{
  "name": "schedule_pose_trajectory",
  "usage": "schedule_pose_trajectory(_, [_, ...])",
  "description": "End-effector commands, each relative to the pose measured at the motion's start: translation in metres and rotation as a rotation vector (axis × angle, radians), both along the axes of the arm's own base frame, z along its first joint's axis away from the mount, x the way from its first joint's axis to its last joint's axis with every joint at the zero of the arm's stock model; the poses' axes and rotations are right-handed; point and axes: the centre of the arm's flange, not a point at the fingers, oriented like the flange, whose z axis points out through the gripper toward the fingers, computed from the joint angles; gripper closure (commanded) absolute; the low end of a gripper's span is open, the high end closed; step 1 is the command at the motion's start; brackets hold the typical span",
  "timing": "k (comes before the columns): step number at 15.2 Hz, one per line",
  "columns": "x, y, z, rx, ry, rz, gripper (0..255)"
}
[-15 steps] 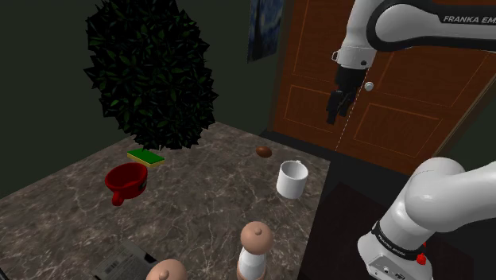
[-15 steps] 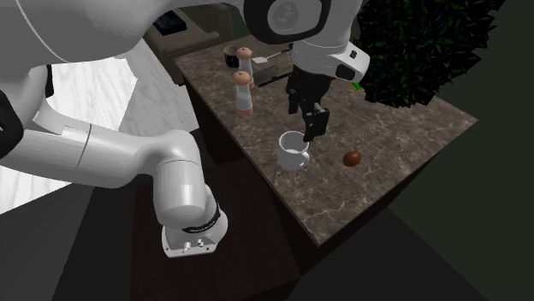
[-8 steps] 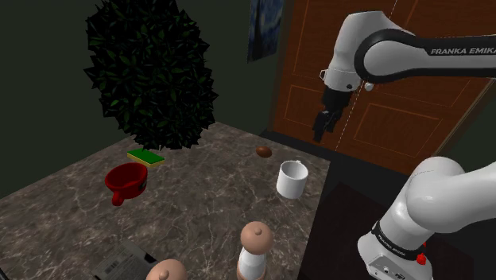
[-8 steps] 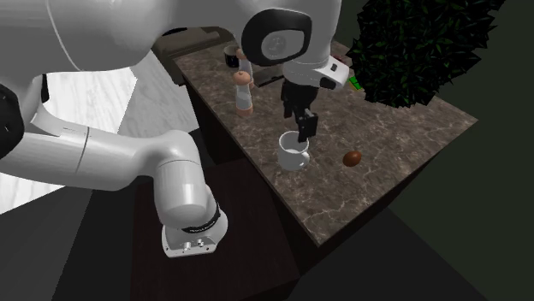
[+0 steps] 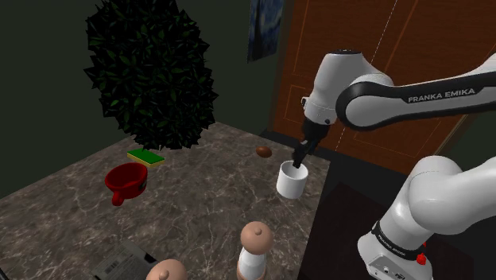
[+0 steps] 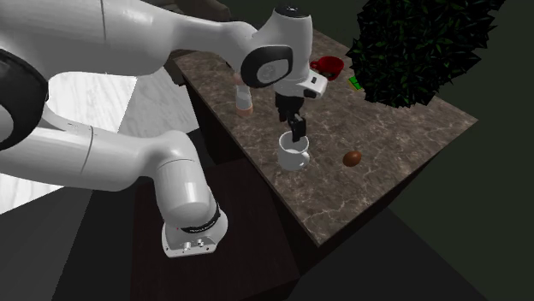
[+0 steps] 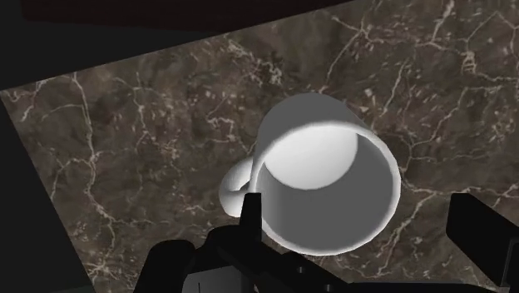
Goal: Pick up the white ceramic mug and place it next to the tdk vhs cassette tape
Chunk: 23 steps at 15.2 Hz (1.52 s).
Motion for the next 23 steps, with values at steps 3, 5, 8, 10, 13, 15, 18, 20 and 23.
schedule_pose_trajectory(3, [0.006,0.034,-0.041,-0.007,-0.041,0.021,0])
schedule_pose_trajectory(5, [0.007,0.043,-0.052,-0.009,-0.051,0.027,0])
schedule_pose_trajectory(8, [0.009,0.043,-0.068,-0.009,-0.051,0.027,0])
schedule_pose_trajectory(10, [0.010,0.043,-0.078,-0.009,-0.051,0.027,0])
schedule_pose_trajectory(13, [0.011,0.043,-0.092,-0.009,-0.051,0.027,0])
schedule_pose_trajectory(15, [0.011,0.043,-0.092,-0.009,-0.051,0.027,0])
schedule_pose_trajectory(18, [0.011,0.043,-0.092,-0.009,-0.051,0.027,0])
schedule_pose_trajectory(20, [0.011,0.043,-0.092,-0.009,-0.051,0.027,0])
schedule_pose_trajectory(23, [0.011,0.043,-0.092,-0.009,-0.051,0.027,255])
